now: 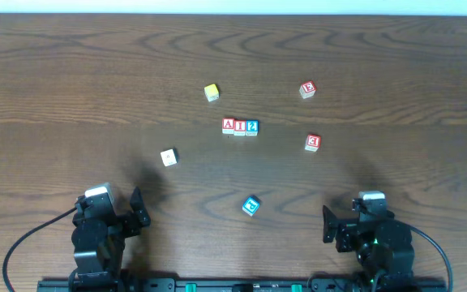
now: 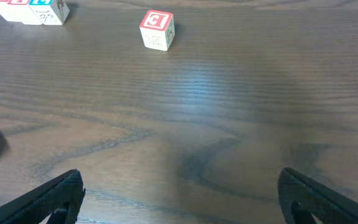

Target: Spell out Ai2

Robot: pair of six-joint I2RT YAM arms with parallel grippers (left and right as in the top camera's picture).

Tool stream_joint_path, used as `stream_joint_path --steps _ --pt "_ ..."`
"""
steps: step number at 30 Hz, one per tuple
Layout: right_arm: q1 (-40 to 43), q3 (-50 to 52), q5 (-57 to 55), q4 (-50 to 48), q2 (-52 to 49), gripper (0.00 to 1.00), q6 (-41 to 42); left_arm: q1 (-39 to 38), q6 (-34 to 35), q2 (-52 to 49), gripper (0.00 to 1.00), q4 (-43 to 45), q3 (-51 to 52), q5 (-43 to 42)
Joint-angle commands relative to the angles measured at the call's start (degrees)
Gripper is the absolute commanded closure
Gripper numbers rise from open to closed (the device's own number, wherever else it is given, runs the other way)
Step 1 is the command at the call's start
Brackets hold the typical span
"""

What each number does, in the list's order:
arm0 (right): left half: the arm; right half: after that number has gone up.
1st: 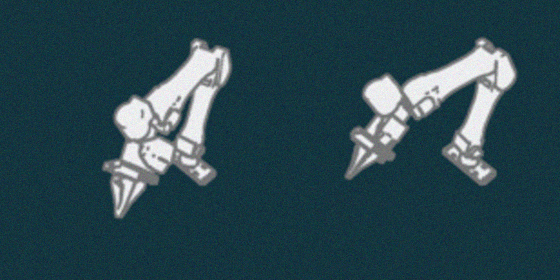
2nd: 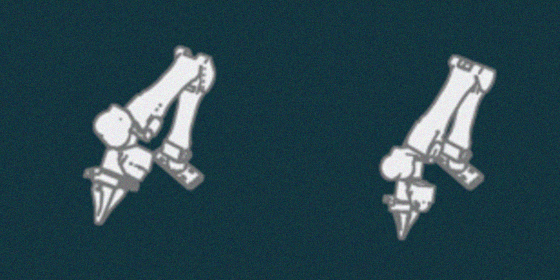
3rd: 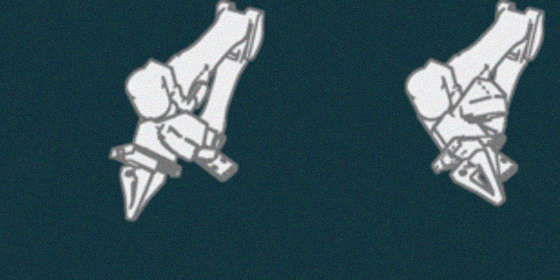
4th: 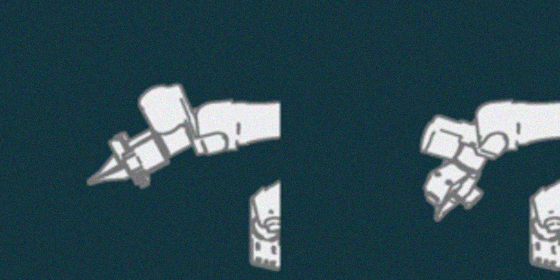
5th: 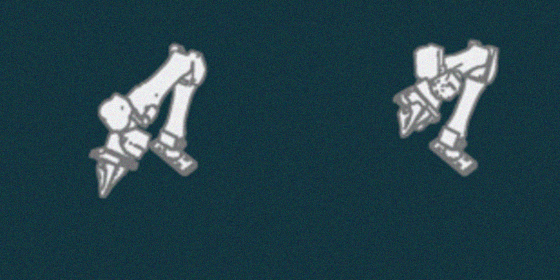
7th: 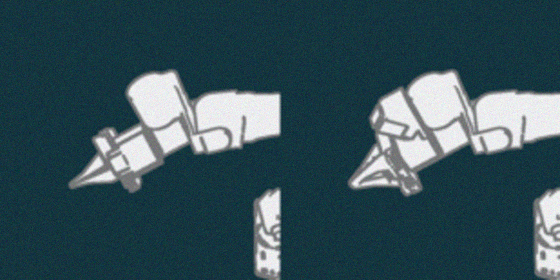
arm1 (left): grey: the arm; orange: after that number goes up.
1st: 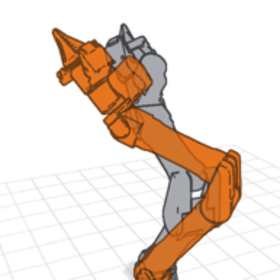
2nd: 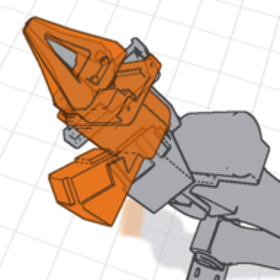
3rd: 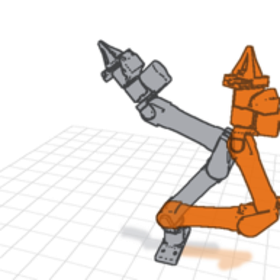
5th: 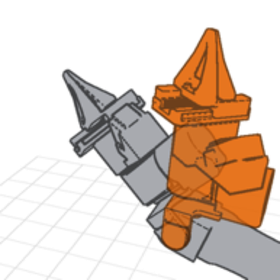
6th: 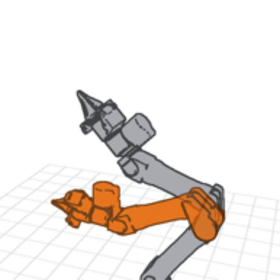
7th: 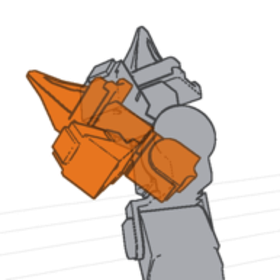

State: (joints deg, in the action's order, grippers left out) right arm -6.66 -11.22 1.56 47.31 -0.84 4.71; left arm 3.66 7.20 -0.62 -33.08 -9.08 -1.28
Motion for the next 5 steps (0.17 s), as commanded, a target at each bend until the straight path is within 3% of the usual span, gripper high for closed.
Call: stream_joint_path --steps 1,5 --pt "0.4 0.7 0.2 0.1 0.5 0.01 -0.9 0.0 -0.8 0.4 0.05 0.1 0.5 0.2" --pt "0.4 0.7 0.2 0.1 0.5 0.01 -0.9 0.0 -0.8 0.4 0.05 0.1 0.5 0.2"
